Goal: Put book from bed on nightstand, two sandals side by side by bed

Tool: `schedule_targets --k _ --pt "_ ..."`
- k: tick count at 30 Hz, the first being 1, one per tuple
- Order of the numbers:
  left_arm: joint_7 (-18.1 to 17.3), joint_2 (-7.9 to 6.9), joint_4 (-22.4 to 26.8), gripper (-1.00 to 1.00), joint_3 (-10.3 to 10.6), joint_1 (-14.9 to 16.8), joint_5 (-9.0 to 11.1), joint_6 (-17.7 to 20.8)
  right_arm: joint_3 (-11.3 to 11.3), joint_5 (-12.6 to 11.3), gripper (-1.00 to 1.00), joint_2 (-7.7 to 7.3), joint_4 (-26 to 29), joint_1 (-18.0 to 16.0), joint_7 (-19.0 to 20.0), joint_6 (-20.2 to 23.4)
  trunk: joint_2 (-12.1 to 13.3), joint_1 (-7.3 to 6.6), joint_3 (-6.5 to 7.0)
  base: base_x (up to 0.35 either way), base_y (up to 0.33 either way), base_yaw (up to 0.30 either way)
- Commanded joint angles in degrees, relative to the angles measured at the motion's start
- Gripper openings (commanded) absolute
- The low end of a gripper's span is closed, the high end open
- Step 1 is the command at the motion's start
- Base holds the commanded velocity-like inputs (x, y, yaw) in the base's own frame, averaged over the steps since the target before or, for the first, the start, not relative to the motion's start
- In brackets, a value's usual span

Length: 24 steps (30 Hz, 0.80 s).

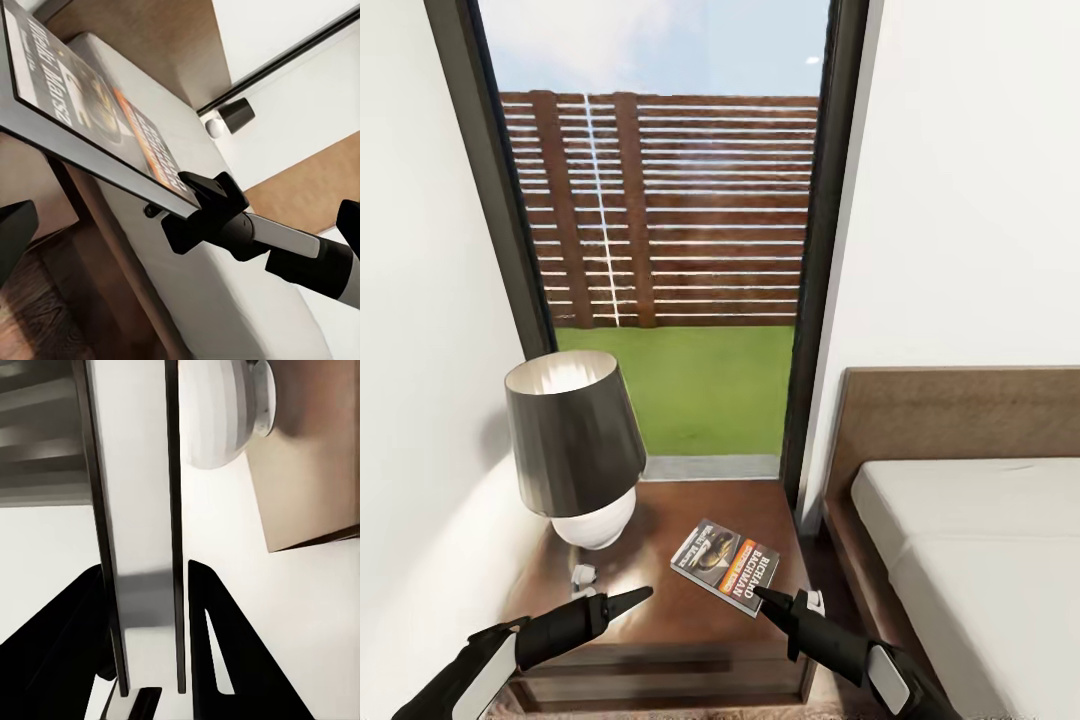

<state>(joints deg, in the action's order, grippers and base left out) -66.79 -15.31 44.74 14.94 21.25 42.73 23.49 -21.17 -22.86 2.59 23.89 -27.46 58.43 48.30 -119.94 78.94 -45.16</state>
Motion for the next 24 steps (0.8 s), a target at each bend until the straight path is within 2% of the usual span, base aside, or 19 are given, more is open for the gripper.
schedule_targets --k 1,24 --pt "0.0 -0.07 0.0 1.0 0.3 0.0 0.6 0.6 -0.3 0.0 -1.0 0.05 0.0 0.0 0.1 0.3 -0.4 0.22 -0.24 0.0 0.0 0.0" --pt "0.0 -0.05 0.0 1.0 0.3 0.0 0.6 0.6 -0.3 0.0 -1.0 0.04 0.0 0.0 0.1 0.3 -9.7 5.27 -4.37 0.0 0.0 0.0"
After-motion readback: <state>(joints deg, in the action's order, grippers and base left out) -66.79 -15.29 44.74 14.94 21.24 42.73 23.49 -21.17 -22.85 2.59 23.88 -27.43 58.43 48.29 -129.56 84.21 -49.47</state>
